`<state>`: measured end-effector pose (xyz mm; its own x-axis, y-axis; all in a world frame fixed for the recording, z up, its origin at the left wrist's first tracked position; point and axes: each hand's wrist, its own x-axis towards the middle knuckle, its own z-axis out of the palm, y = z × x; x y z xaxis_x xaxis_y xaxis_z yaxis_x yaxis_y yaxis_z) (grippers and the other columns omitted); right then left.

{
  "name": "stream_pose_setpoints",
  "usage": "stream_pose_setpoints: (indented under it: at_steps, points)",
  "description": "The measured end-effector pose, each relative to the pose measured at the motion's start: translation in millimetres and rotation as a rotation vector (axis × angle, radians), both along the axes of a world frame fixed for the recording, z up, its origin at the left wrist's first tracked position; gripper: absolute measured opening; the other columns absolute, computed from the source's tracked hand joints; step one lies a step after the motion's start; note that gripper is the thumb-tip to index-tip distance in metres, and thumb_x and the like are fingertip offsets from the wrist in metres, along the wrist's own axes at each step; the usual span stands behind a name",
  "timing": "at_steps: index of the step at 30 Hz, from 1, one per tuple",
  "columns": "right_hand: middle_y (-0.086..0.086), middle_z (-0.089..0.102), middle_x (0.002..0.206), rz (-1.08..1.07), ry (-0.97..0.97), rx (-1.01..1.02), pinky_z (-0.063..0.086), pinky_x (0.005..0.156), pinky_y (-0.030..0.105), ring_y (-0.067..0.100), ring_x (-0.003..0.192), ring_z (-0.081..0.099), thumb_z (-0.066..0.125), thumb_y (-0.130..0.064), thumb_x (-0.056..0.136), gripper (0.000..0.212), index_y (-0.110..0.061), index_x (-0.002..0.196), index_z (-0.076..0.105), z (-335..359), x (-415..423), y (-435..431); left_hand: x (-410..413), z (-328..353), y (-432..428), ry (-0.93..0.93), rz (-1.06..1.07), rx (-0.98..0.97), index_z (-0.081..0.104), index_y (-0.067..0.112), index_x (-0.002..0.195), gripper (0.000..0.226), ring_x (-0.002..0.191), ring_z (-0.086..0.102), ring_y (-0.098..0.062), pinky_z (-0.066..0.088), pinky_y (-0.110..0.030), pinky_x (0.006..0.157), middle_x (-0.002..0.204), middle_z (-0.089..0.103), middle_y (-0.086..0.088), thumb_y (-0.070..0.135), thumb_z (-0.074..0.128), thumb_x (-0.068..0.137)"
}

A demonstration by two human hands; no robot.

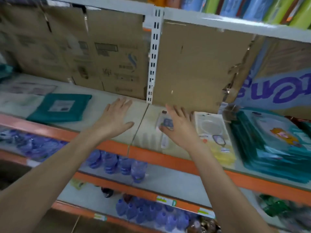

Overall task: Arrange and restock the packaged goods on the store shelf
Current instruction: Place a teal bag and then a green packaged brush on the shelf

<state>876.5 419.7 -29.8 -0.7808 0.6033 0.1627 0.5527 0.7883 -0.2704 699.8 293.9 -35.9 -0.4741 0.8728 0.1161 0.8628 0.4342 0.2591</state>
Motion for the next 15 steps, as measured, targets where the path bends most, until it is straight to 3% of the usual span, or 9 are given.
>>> stream_pose_setpoints:
  at_steps: [15]
  points:
    - [0.007,0.010,0.157,0.294,-0.050,-0.112,0.008,0.116,0.046,0.028,0.144,0.006,0.050,-0.044,0.092,0.074,-0.024,0.149,0.008,-22.2,-236.0,-82.1,-190.7,-5.1,-134.4,-0.079,0.274,0.067,0.015,0.014,0.147,0.074,0.142,0.017,-0.025,0.016,-0.036,0.114,0.155,0.013,-0.009,0.034,0.056,0.089]
